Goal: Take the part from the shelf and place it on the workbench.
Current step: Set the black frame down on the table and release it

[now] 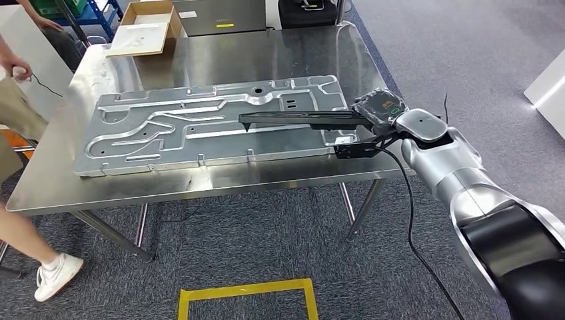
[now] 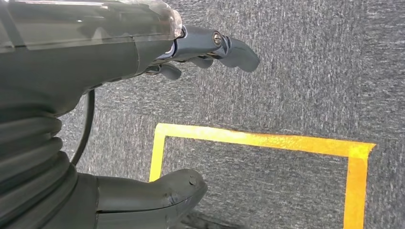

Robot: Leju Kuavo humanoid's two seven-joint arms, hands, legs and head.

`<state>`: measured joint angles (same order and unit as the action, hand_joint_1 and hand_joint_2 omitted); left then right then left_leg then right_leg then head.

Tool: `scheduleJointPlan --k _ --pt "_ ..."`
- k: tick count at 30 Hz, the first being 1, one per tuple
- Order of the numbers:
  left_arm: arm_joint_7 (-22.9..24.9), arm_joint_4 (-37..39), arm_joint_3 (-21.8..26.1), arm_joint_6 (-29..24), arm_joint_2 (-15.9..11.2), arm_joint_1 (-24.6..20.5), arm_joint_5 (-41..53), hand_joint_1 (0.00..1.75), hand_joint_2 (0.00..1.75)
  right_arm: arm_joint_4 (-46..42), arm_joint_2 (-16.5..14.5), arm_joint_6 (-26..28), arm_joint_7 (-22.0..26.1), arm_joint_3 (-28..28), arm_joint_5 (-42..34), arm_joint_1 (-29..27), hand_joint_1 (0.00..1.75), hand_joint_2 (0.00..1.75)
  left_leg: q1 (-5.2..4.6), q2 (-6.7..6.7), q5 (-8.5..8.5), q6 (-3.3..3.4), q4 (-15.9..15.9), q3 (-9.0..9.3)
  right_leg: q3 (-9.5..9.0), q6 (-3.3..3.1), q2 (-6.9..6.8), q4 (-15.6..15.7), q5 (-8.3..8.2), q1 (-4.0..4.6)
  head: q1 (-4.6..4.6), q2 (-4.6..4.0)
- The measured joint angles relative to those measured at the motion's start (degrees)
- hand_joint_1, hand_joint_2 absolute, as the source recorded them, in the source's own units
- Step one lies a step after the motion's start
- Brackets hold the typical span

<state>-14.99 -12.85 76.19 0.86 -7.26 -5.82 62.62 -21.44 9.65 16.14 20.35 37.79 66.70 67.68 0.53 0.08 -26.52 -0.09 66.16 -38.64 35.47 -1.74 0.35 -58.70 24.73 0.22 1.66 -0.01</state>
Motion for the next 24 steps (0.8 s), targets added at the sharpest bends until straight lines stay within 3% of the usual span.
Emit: scheduleJointPlan --k 2,5,7,11,12,13,15,17,19,21,23,24 --pt "-0.02 0.0 0.0 -0.27 -0.23 0.08 0.0 0.0 1.75 0.01 -0.58 0.6 0.02 0.15 -0.34 0.31 1.75 1.75 -0.27 0.03 1.87 0.61 -5.71 2.77 0.13 0.26 -0.12 -0.13 0.09 0.32 -0.01 -0.01" --pt "-0.37 0.0 -0.01 -0.82 -0.37 0.34 0.0 0.0 1.75 0.06 -0.94 1.23 0.3 0.28 -1.02 0.25 1.75 1.75 -0.34 0.12 2.14 1.1 -7.06 3.34 0.28 0.98 -0.21 -0.1 0.09 0.35 0.01 -0.01" --pt "-0.79 0.0 -0.02 -0.95 -0.4 0.36 0.01 0.0 1.75 0.13 -1.08 1.55 0.54 0.33 -1.42 0.09 1.75 1.75 -0.1 0.24 2.56 1.71 -7.74 3.62 0.87 1.62 -0.21 -1.5 1.2 0.22 -0.01 -0.01" --pt "-1.26 0.0 -0.03 -0.97 -0.36 0.38 0.07 0.0 1.75 0.47 -1.17 1.95 0.51 0.33 -1.93 -0.74 1.75 1.75 0.02 0.31 2.78 2.2 -8.06 3.74 6.8 2.67 -0.2 -13.95 7.07 -0.53 -0.02 -0.01" --pt "-1.4 0.0 -0.06 -0.99 -0.35 0.45 0.17 0.0 1.75 0.62 -1.17 1.94 0.46 0.33 -2.07 -1.11 1.75 1.75 0.03 0.29 2.74 2.18 -8.03 3.75 7.48 2.85 -0.21 -15.11 6.94 -0.73 -0.02 -0.01" --pt "-1.63 0.0 -0.12 -1.0 -0.35 0.5 0.27 0.0 1.75 0.78 -1.17 1.94 0.39 0.33 -2.3 -1.48 1.75 1.75 0.05 0.28 2.69 2.12 -7.97 3.77 7.16 2.96 -0.25 -14.2 5.81 -0.9 -0.02 -0.01" --pt "-2.01 0.0 -0.25 -0.99 -0.35 0.53 0.43 0.0 1.75 0.98 -1.17 1.97 0.31 0.32 -2.71 -1.89 1.75 1.75 0.08 0.27 2.61 2.0 -7.88 3.8 5.53 3.03 -0.3 -10.64 3.31 -1.06 -0.02 0.0" --pt "-2.14 0.0 -0.3 -0.97 -0.35 0.53 0.44 0.0 1.75 1.03 -1.17 2.0 0.29 0.31 -2.86 -1.98 1.75 1.75 0.08 0.27 2.58 1.96 -7.85 3.81 4.82 3.02 -0.32 -9.19 2.51 -1.08 -0.02 -0.01" --pt "-2.38 0.0 -0.43 -0.95 -0.34 0.53 0.55 0.0 1.75 1.08 -1.01 2.41 0.32 0.18 -3.29 -2.37 1.75 1.75 -0.01 0.24 2.44 1.68 -7.73 3.81 2.81 2.78 -0.44 -5.1 1.1 -0.98 -0.02 -0.01" --pt "-2.54 0.0 -0.7 -0.91 -0.37 0.61 0.76 0.0 1.75 1.41 -0.17 3.33 0.49 -0.36 -4.63 -3.99 0.87 1.75 -0.12 0.2 2.21 0.75 -7.66 3.82 0.47 1.96 -0.49 -0.28 -0.26 -0.76 -0.01 -0.01" --pt "-2.22 0.0 -0.86 -0.89 -0.43 0.75 0.94 0.0 1.75 1.78 0.72 4.13 0.82 -1.06 -6.01 -5.84 0.0 1.75 -0.02 0.18 1.02 -0.16 -6.28 3.3 -0.17 1.0 -0.46 0.92 -0.41 -0.79 -0.01 -0.01" --pt "-2.02 0.0 -0.87 -0.91 -0.51 0.79 1.0 0.0 1.75 1.87 0.96 4.43 1.04 -1.33 -6.41 -6.46 0.0 1.75 0.05 0.16 -0.41 -0.39 -4.02 2.33 -0.35 0.68 -0.48 1.15 -0.5 -0.92 0.0 -0.01"
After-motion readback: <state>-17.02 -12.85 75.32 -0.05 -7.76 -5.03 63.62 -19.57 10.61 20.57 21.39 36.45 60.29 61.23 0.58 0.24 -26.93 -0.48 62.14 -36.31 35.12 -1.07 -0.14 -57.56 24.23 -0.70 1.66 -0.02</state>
